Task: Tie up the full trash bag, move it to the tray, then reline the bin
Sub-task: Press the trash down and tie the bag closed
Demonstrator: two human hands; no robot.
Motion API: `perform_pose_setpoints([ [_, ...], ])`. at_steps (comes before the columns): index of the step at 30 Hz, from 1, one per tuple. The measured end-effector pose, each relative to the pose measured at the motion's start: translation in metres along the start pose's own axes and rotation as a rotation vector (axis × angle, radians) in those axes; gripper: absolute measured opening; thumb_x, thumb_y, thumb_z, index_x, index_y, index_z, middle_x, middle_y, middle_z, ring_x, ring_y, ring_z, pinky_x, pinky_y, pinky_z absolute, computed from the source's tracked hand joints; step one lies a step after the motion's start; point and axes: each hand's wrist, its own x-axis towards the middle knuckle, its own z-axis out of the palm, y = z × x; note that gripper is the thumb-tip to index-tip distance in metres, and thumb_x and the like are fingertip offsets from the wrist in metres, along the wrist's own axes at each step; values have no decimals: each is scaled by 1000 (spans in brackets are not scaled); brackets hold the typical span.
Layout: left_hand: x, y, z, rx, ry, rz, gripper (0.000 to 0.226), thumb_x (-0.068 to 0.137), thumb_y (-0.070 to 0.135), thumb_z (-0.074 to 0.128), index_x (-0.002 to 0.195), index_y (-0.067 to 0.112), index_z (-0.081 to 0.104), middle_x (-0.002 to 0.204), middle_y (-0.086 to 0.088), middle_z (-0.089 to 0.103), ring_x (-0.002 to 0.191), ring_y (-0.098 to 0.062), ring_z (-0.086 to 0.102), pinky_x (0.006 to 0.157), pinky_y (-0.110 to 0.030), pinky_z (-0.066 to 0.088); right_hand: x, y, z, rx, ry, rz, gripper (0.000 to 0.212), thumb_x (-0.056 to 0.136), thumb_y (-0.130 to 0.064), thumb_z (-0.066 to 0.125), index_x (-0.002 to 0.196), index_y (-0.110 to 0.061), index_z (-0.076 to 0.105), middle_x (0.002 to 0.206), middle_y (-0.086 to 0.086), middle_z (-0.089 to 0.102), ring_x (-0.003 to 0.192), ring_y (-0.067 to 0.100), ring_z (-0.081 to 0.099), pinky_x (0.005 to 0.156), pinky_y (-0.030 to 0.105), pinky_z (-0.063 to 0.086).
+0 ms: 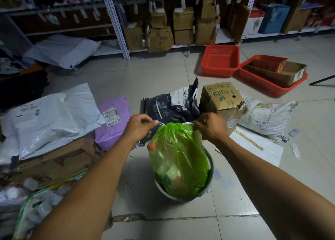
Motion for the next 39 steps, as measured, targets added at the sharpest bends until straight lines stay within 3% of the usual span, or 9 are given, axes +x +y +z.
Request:
perform_pose_setpoints([
  [5, 3, -4, 15, 197, -1, 11, 33, 85, 45, 67, 74, 16, 77, 71, -14, 70, 56, -17, 56, 66, -34, 53, 5, -14, 6, 79, -189, 5, 47, 96, -48, 48, 66, -17, 65, 70, 4, 66, 66, 23, 63, 76, 44, 57],
  [8, 4, -2, 24, 330, 11, 59, 50, 88, 48, 61, 73, 2, 70, 70, -19, 67, 61, -16, 59, 67, -31, 51, 9, -20, 12, 50, -200, 22, 55, 89, -61, 43, 52, -21, 53, 71, 9, 62, 79, 33, 63, 81, 49, 55],
  [12, -2, 8, 34, 315, -35, 25, 45, 89, 50, 60, 69, 9, 66, 55, -8, 49, 45, -20, 48, 51, -23, 40, 13, -33, 15, 11, -271, 59, 58, 91, -67, 35, 78, -23, 71, 100, 15, 67, 113, 39, 50, 96, 49, 45],
  [15, -3, 10, 39, 164, -46, -28, 17, 88, 38, 67, 88, 23, 74, 72, -2, 69, 44, -24, 52, 39, -20, 41, 17, -39, 16, 39, -307, 121, 45, 91, -63, 43, 108, -32, 73, 122, 15, 62, 129, 39, 36, 104, 50, 35],
  [18, -5, 8, 41, -13, -40, -71, 15, 89, 23, 69, 99, 14, 74, 83, 1, 69, 55, -21, 55, 32, -15, 36, 20, -41, 26, 207, -344, 156, 24, 81, -52, 55, 93, -45, 75, 114, 8, 66, 122, 37, 47, 103, 52, 39],
  [20, -7, 8, 43, -130, -46, -87, 13, 90, 17, 67, 99, 9, 72, 81, 1, 67, 66, -16, 60, 43, -14, 45, 19, -42, 30, 400, -346, 151, 18, 79, -35, 59, 76, -31, 76, 93, 5, 71, 98, 30, 63, 92, 53, 51],
  [24, -5, 3, 43, -285, -59, -103, 5, 89, 12, 67, 91, 10, 71, 86, -10, 70, 82, -22, 65, 76, -35, 55, 18, -46, 25, 589, -378, 127, 23, 90, 3, 54, 77, -8, 69, 74, 10, 65, 66, 20, 57, 68, 38, 53],
  [30, -5, 3, 38, -343, -85, -89, 12, 89, 7, 66, 100, 6, 71, 98, -14, 74, 90, -26, 70, 87, -40, 57, 23, -54, 22, 606, -442, 120, 12, 91, -14, 64, 87, -13, 75, 88, 11, 72, 83, 25, 69, 79, 36, 58],
  [39, -7, -5, 36, -353, -115, -59, 14, 87, 4, 67, 100, 8, 71, 105, -13, 74, 103, -25, 68, 99, -44, 51, 22, -59, 22, 585, -459, 110, 15, 92, -11, 61, 80, -10, 70, 77, 8, 66, 73, 19, 61, 70, 33, 56],
])
